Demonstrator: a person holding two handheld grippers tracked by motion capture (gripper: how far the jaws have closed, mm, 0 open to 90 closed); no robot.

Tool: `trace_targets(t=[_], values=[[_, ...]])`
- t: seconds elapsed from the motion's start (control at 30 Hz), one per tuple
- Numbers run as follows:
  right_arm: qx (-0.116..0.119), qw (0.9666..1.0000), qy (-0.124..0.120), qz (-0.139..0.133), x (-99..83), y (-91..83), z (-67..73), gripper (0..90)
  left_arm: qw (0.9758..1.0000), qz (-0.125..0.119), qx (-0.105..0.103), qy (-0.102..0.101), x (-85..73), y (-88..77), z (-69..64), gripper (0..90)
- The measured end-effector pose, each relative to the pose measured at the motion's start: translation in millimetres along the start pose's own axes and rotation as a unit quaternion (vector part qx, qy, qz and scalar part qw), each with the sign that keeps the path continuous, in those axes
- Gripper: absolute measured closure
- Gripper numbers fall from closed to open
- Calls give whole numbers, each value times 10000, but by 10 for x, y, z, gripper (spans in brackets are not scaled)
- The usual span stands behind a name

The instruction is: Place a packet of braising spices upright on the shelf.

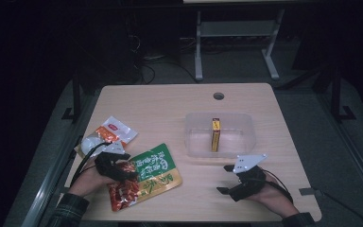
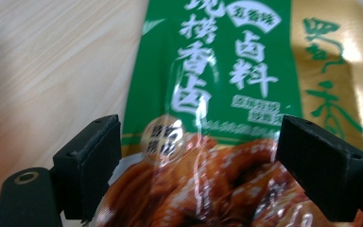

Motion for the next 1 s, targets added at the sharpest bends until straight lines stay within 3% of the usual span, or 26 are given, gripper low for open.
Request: trace_targets(t=[0.17, 0.23, 0.33, 0.43, 0.6, 0.77, 0.83, 1.0], values=[[7, 10000, -1, -3, 4, -1, 6, 212, 9998, 42, -64, -159, -56, 38, 49, 156], [0, 10000, -10, -10, 5, -4, 2, 212, 9999, 59, -69, -132, -58, 28, 53, 173], [-4, 10000, 20, -20, 6, -7, 3, 212, 9998, 101, -138, 77, -80, -2, 50, 237], [0, 10000, 12, -37, 14, -12, 11, 212, 9996, 152, -141, 209, -89, -31, 53, 346], [0, 10000, -12, -75, 23, -21, 18, 212, 9981, 275, -102, 536, -64, -35, -25, 644], [7, 10000, 1, -81, 31, -19, 26, 212, 9986, 371, -98, 374, -46, -30, -47, 812], [15, 10000, -21, -72, 31, -11, 26, 211, 9992, 301, -114, 221, -48, -26, -39, 837], [18, 10000, 8, -49, 31, -2, 23, 211, 9997, 206, -71, 138, -24, -43, -54, 889]])
Point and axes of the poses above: each handheld gripper's, and its own axes: y roughly forward along the jaws, x roughly out of its top, z roughly to its left, the point moved 4 cm from there along y, roughly forward along the jaws, and after that the axes turned 2 degrees about z, right-handed, at the moved point
